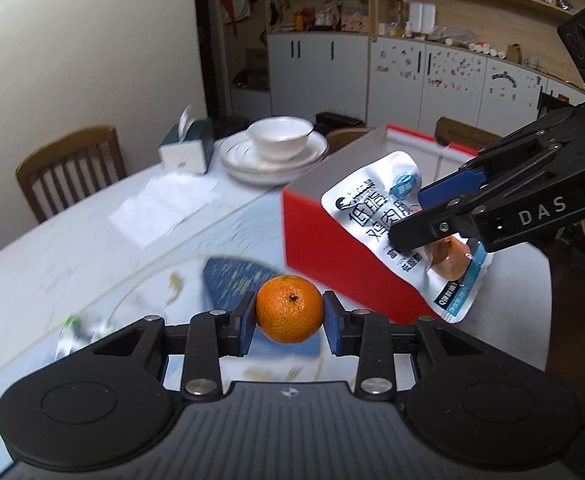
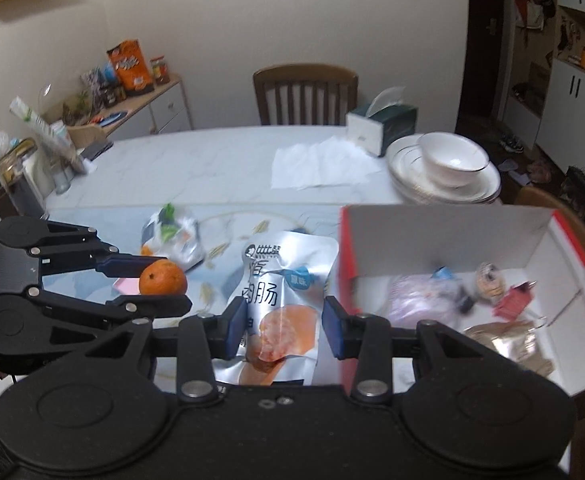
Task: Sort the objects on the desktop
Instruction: 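Carry the orange with left tool while right tool carries the pouch into the box, then open left tool to drop the orange while right tool releases the pouch, then withdraw both tools from the box back toward the table items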
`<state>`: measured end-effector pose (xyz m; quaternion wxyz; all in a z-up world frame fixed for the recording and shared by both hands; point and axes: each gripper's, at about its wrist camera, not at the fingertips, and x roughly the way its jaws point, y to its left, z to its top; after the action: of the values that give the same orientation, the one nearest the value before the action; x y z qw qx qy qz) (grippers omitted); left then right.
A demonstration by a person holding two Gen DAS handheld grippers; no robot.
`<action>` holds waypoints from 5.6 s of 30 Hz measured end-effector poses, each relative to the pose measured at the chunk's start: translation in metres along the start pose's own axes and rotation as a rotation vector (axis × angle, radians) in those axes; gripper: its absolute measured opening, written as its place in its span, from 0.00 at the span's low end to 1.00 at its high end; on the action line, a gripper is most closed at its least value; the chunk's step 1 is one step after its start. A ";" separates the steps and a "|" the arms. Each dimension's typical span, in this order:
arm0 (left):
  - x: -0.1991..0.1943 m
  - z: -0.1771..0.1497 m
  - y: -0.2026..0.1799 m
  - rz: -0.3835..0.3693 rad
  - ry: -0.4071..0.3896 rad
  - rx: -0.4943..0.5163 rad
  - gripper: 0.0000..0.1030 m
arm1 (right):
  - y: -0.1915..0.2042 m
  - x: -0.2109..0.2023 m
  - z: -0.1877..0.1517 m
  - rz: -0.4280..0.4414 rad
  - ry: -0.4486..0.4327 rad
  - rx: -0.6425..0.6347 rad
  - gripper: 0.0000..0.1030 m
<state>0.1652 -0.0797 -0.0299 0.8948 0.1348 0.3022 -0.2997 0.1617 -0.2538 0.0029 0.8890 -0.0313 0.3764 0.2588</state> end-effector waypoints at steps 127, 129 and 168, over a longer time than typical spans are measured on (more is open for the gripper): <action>-0.014 -0.003 0.010 0.065 0.078 -0.085 0.81 | -0.008 0.023 0.008 0.136 0.046 -0.085 0.74; -0.019 -0.013 0.022 0.063 0.076 -0.090 0.83 | 0.005 0.029 0.011 0.136 0.050 -0.086 0.74; 0.010 -0.126 0.176 -0.114 0.150 -0.007 1.00 | 0.169 0.195 0.054 0.052 0.177 -0.186 0.75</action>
<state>0.2218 0.1069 -0.1237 0.8517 0.1363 0.3765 -0.3380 0.2286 -0.0092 -0.0686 0.8385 -0.1268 0.4286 0.3117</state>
